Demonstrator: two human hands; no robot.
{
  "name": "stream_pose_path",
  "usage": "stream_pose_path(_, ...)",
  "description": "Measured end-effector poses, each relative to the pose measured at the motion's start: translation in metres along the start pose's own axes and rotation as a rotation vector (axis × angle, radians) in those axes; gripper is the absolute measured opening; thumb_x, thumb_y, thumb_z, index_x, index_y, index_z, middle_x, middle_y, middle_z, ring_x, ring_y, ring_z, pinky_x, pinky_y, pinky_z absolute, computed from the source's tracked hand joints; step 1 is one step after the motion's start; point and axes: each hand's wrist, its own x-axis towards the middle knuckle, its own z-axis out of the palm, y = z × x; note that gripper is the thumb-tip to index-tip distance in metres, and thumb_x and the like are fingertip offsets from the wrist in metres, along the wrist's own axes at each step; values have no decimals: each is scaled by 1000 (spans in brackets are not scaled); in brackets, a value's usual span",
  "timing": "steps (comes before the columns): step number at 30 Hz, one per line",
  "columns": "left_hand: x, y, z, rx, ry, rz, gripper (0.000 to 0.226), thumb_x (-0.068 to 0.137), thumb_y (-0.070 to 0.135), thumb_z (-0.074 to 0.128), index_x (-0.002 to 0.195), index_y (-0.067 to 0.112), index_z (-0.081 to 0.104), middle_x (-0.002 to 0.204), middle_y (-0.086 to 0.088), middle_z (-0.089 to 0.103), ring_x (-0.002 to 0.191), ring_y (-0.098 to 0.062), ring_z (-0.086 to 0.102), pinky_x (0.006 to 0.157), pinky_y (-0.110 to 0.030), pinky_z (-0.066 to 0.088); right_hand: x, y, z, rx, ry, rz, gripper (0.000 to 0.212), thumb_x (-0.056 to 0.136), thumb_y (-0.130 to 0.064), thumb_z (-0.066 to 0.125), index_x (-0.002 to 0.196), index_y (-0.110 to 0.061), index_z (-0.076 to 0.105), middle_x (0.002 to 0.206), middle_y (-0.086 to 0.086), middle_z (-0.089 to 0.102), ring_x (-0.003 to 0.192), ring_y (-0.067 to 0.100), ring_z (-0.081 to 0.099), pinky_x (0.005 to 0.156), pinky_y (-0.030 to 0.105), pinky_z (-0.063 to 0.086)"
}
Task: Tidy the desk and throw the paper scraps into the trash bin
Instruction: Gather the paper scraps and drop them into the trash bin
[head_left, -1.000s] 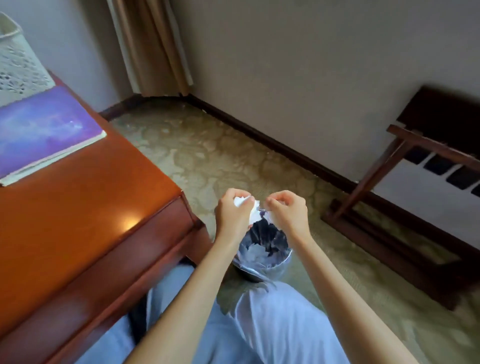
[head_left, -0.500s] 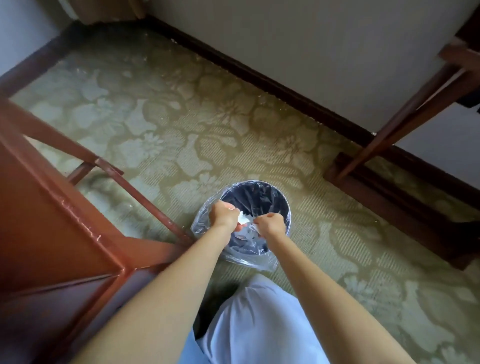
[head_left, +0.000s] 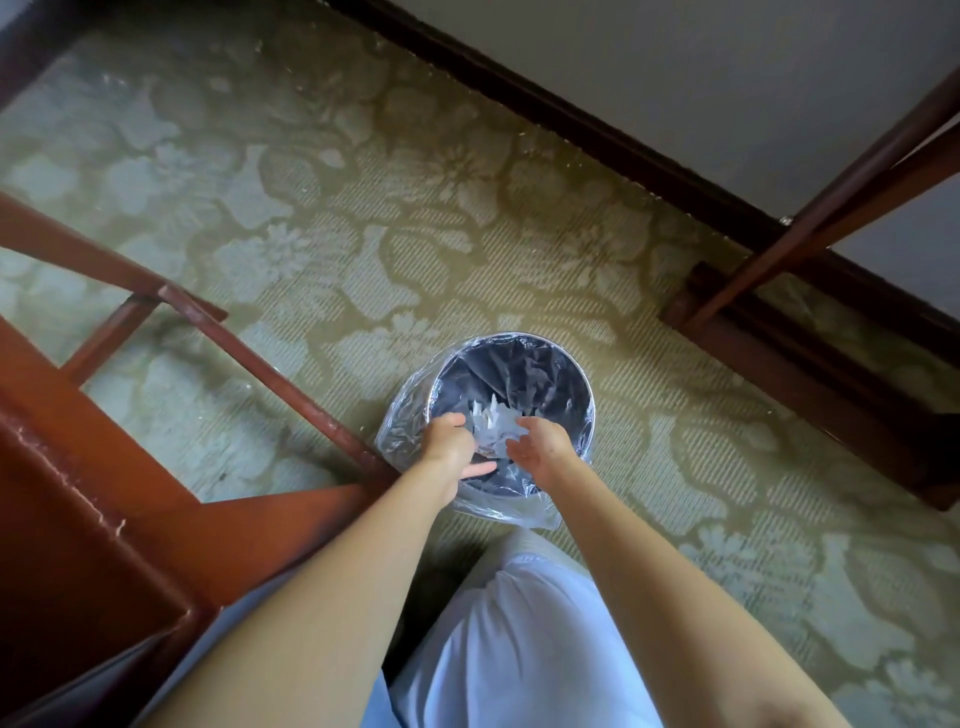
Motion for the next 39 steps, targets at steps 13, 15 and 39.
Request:
stream_pose_path(13, -82, 37, -20, 644, 223, 556, 31, 93, 5, 38, 116, 6, 58, 117, -13, 61, 110, -30, 51, 86, -32, 42, -108, -29, 6, -936, 250, -730, 18, 85, -5, 37, 73, -4, 51, 81, 18, 57, 86, 35, 58, 62, 33, 39)
stream_pose_path(15, -115, 50, -28, 667, 287, 687, 32, 94, 7, 37, 119, 7, 57, 120, -13, 62, 113, -29, 53, 87, -31, 43, -147, -41, 9, -985, 305, -889, 22, 88, -7, 38, 92, 3, 58, 98, 20, 63, 95, 37, 56, 77, 38, 44)
stream_pose_path(39, -369, -117, -370, 256, 1137, 751, 33, 97, 11, 42, 128, 11, 52, 133, -9, 54, 125, -26, 46, 103, -34, 38, -462, 169, 225, -1209, -382, -1968, 18, 89, -10, 47, 96, 0, 61, 106, 17, 56, 100, 38, 54, 81, 43, 46)
